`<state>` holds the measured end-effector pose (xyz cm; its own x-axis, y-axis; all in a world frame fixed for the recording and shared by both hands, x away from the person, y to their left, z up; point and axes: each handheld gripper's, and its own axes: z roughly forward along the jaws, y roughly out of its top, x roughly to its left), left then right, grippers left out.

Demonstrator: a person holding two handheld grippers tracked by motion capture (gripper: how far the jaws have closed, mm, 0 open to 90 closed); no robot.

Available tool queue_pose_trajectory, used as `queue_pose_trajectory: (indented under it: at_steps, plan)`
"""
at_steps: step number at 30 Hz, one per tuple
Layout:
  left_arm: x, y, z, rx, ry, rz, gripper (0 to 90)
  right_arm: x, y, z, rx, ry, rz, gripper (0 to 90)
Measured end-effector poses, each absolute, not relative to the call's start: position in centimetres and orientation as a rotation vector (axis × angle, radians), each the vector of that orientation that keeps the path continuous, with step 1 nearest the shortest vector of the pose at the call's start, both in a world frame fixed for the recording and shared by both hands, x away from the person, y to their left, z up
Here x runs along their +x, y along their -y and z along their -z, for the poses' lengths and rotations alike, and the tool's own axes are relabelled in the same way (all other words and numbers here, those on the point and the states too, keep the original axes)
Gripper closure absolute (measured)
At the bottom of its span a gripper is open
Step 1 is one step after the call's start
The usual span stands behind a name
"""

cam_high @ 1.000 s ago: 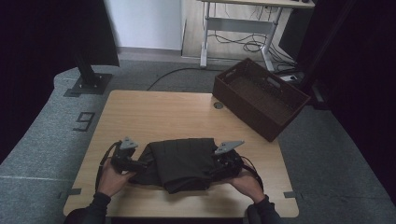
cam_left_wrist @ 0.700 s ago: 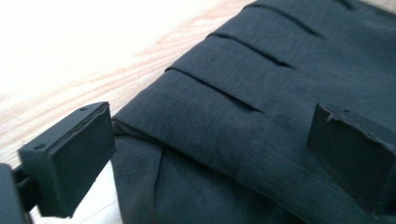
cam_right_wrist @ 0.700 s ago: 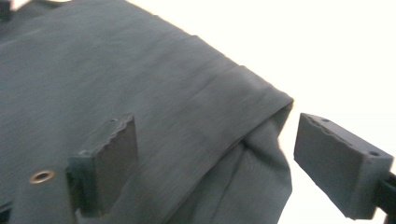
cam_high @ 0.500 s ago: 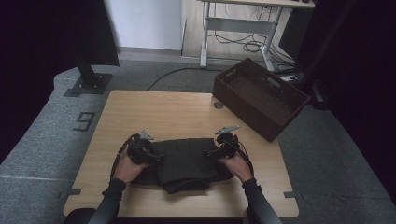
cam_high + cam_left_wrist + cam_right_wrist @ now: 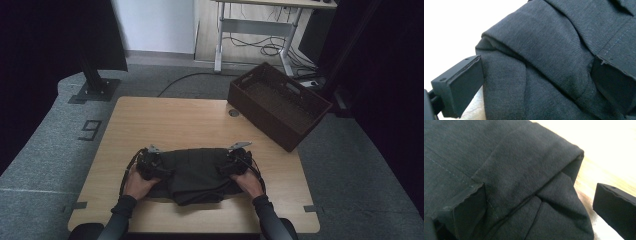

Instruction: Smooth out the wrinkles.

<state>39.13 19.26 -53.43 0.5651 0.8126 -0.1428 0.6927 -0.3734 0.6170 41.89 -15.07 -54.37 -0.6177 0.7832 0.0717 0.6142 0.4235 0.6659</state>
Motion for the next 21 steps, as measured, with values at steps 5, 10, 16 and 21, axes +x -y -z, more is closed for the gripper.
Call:
queue_pose_trajectory:
  at_steps: [5,10,16,21]
  plan:
    - [38.9,-19.7,53.8,2.122,-1.217,-0.211,0.0,41.4,15.3,54.8,1.227,-2.420,-0.978,0.0]
    - [38.2,-20.0,53.9,2.114,-1.211,-0.213,0.0,40.8,15.2,54.9,1.212,-2.422,-0.980,0.0]
    - [37.2,-20.3,54.0,2.105,-1.210,-0.215,0.0,39.9,14.9,54.9,1.195,-2.430,-0.991,0.0]
    - [36.2,-20.6,54.0,2.098,-1.208,-0.221,0.0,39.1,14.8,54.9,1.183,-2.440,-0.994,0.0]
